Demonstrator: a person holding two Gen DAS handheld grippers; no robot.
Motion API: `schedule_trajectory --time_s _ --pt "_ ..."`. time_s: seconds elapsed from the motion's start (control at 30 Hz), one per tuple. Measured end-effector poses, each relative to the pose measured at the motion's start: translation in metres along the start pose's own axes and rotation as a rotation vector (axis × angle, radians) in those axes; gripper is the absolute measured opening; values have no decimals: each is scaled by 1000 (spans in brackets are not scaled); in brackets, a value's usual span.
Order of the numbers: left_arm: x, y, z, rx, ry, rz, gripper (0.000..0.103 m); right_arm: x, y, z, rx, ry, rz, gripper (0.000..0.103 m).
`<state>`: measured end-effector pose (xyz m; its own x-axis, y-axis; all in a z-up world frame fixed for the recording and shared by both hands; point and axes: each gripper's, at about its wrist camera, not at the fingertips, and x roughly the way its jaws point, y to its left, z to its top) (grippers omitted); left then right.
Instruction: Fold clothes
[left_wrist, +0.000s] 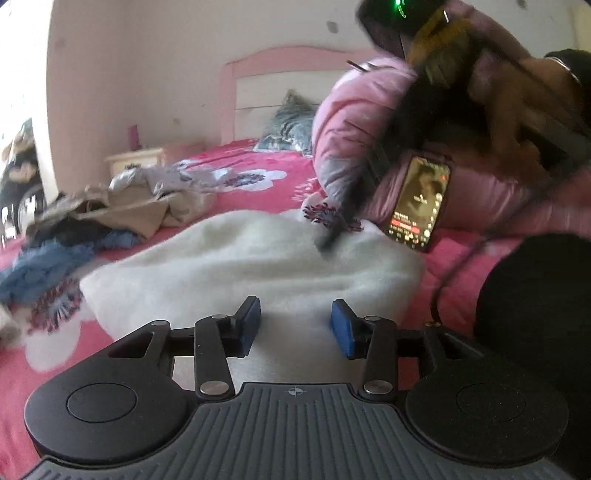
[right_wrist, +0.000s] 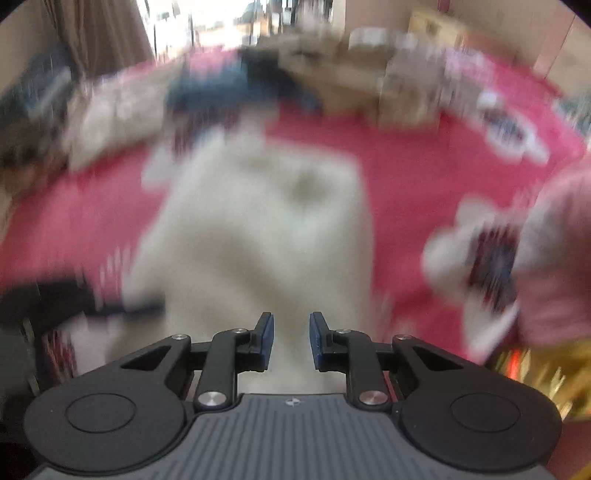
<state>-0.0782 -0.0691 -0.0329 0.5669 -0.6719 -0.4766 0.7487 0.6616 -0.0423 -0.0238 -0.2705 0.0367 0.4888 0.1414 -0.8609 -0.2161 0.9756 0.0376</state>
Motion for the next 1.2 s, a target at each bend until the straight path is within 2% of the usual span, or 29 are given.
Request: schedule_trajectory --time_s 0.07,0.17,0.2,0.3,0.37,0.43,0.53,0.6,0.67,0.7,0.73,0.83,0.87,0.93,1.03,1.1,1.2 --pt "6 -3 -2 22 -6 3 43 -2 -6 19 15 -55 -18 22" --pt "8 -5 -4 24 -13 9 43 42 -12 19 0 27 -64 22" --pt "8 -5 -4 22 -15 10 43 64 -14 8 -26 76 -96 22" --pt "6 -6 -3 22 -21 6 45 76 -20 -5 -30 54 -95 23" --pt "4 -7 -3 17 -22 5 47 63 -24 13 22 73 -84 24" --pt "2 -7 -3 9 -22 4 47 46 -19 29 0 9 -89 24" --pt "0 -8 -4 -3 -21 5 48 46 -10 57 -40 -61 -80 24" --pt "0 -10 -4 -2 -24 13 50 72 -8 65 -44 -54 -76 23" --pt "0 -12 -6 5 -33 18 50 117 -12 52 -72 18 -129 24" --pt "0 -12 -6 8 -36 20 50 122 -12 48 -81 2 -133 25" --pt "1 -12 -6 9 -36 21 50 124 -12 45 -89 -17 -137 25" --pt "0 -13 -7 13 -43 20 53 106 -4 70 -97 44 -157 25" --pt "0 -14 -8 24 -47 24 54 98 2 78 -113 34 -167 25" --pt "0 -16 -9 31 -51 31 54 81 20 98 -148 -27 -120 27" --pt "0 -17 -9 27 -52 38 55 78 56 123 -179 -74 63 26" --pt "0 -19 -10 28 -55 42 55 107 77 128 -212 -26 87 26" --pt "0 -18 -11 29 -61 43 55 139 73 117 -199 45 19 24"
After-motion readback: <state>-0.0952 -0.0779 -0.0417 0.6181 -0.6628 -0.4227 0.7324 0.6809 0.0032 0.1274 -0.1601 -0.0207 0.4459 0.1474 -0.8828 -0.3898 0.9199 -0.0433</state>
